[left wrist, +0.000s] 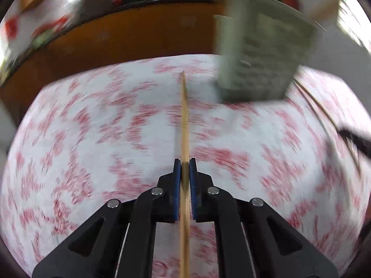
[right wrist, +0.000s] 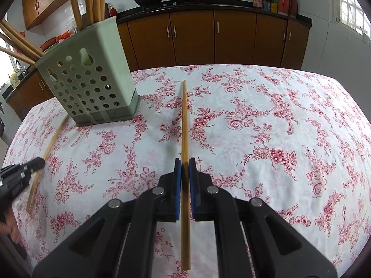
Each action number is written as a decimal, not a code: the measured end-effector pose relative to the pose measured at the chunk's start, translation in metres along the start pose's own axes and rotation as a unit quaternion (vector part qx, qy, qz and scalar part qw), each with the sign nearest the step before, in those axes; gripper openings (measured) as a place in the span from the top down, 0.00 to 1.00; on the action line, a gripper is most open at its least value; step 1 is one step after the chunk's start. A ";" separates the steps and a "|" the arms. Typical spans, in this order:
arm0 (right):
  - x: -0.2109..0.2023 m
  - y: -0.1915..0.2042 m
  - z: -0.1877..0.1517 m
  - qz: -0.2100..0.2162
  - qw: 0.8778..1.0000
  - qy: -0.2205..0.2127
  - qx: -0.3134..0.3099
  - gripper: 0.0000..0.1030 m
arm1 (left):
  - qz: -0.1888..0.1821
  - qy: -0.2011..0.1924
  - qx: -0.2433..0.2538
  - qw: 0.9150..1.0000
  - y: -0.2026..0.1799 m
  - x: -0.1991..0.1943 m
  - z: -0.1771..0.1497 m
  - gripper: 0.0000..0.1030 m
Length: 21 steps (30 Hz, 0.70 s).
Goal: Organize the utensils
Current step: 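Grasp the last chopstick with the left tool while the right grasps another, then lift both held chopsticks upright and carry them over the green holder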
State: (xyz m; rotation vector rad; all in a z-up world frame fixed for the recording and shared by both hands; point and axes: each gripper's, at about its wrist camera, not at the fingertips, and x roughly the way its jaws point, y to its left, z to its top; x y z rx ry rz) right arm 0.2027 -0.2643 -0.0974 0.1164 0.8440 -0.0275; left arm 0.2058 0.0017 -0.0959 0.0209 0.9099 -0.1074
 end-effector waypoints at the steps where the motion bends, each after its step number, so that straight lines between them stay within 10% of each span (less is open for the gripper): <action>1: 0.000 0.000 0.000 0.002 1.000 0.000 0.000 0.92 | -0.001 0.002 -0.020 1.000 0.007 0.001 0.002 0.92; 21: 0.007 0.005 -0.016 0.003 1.000 0.010 -0.012 0.92 | -0.027 -0.015 -0.019 0.999 0.006 -0.004 -0.011 0.91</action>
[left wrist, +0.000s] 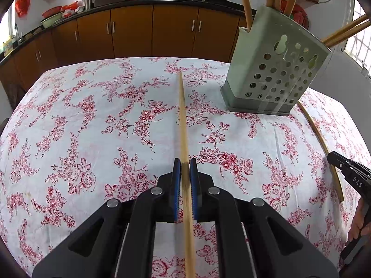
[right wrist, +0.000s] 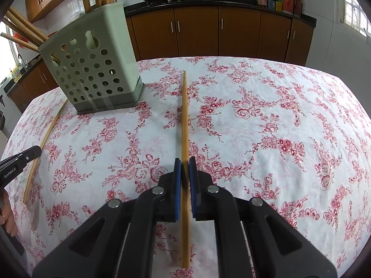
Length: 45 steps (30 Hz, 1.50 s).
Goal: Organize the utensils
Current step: 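Lift both held chopsticks upright and carry them over the green holder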
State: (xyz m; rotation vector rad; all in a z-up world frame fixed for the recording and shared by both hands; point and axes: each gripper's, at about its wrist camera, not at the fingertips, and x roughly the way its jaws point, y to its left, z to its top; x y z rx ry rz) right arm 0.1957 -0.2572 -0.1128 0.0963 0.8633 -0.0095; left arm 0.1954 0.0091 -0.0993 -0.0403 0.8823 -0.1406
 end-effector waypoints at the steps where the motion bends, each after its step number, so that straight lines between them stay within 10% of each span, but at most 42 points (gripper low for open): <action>1: 0.000 0.000 0.000 0.000 1.000 0.000 0.000 0.92 | 0.001 0.000 0.001 1.000 0.001 -0.001 0.000 0.91; 32: -0.022 0.001 -0.022 0.004 1.000 0.003 -0.008 0.92 | 0.020 0.007 0.024 0.999 -0.006 -0.032 -0.034 0.92; 45: -0.103 -0.009 0.022 0.010 0.993 -0.119 0.005 0.92 | 0.007 -0.080 0.002 0.997 0.000 -0.096 0.006 0.93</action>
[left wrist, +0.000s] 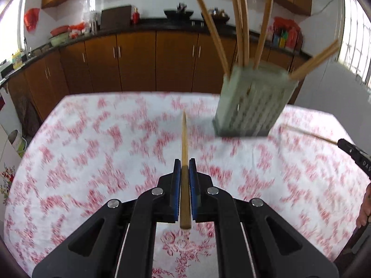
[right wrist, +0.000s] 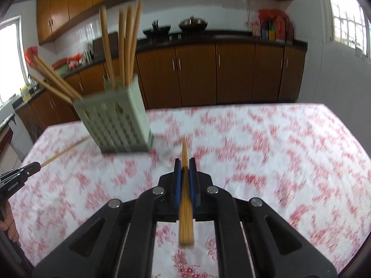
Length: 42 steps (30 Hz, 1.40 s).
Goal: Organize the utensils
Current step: 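Lift both held chopsticks upright and carry them over the green holder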
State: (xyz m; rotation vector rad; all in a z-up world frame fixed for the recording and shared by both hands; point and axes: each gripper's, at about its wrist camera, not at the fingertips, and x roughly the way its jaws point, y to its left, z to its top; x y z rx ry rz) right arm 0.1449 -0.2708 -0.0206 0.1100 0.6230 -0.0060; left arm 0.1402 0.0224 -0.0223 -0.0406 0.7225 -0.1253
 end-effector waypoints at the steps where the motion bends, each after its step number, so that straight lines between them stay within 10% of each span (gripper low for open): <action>1: -0.005 0.000 0.005 0.001 1.000 -0.009 0.001 0.92 | -0.003 -0.011 -0.005 1.000 0.002 -0.006 0.006 0.93; 25: -0.068 0.016 0.074 0.061 0.993 -0.103 0.001 0.92 | -0.037 -0.128 -0.009 0.991 -0.007 -0.078 0.079 0.93; 42: -0.096 0.051 0.145 0.115 0.976 -0.186 -0.006 0.92 | -0.072 -0.238 -0.021 0.968 -0.060 -0.108 0.154 0.93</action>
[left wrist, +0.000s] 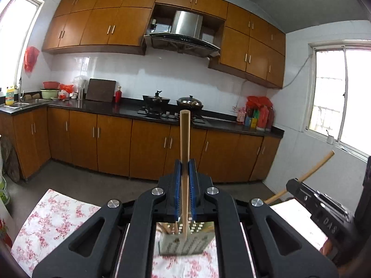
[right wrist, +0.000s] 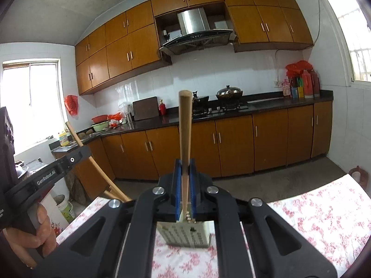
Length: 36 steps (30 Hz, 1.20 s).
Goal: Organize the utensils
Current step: 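Lift both held chopsticks upright and carry them over the green holder, then lower the chopsticks into the green holder and open both tools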
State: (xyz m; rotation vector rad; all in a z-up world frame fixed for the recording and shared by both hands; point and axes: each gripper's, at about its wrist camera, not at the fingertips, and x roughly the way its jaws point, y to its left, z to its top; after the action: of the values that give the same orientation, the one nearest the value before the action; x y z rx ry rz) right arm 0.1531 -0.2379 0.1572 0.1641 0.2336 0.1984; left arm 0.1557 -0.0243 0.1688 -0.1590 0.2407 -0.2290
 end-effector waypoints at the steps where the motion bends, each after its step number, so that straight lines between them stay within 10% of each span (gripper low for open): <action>1: 0.006 0.000 0.001 -0.002 1.000 -0.002 0.000 0.92 | 0.002 0.002 -0.006 1.000 0.001 0.006 0.001 0.93; 11: 0.046 -0.002 -0.003 -0.010 1.000 0.013 0.001 0.92 | 0.021 -0.021 -0.023 0.999 0.007 0.026 0.008 0.93; 29: 0.079 0.000 -0.033 -0.023 0.998 0.064 -0.003 0.87 | 0.022 0.048 -0.013 0.999 0.011 0.058 -0.038 0.92; 33: 0.069 -0.004 -0.030 -0.031 0.998 0.054 -0.001 0.78 | 0.024 0.045 -0.004 0.999 0.011 0.046 -0.033 0.64; 36: 0.058 -0.008 -0.026 -0.041 0.998 0.041 -0.003 0.71 | 0.027 0.041 0.002 0.999 0.011 0.037 -0.032 0.61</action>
State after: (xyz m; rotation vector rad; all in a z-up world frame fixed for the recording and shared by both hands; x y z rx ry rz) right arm 0.2033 -0.2300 0.1179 0.1395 0.3200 0.1247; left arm 0.1853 -0.0266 0.1284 -0.1390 0.3267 -0.1820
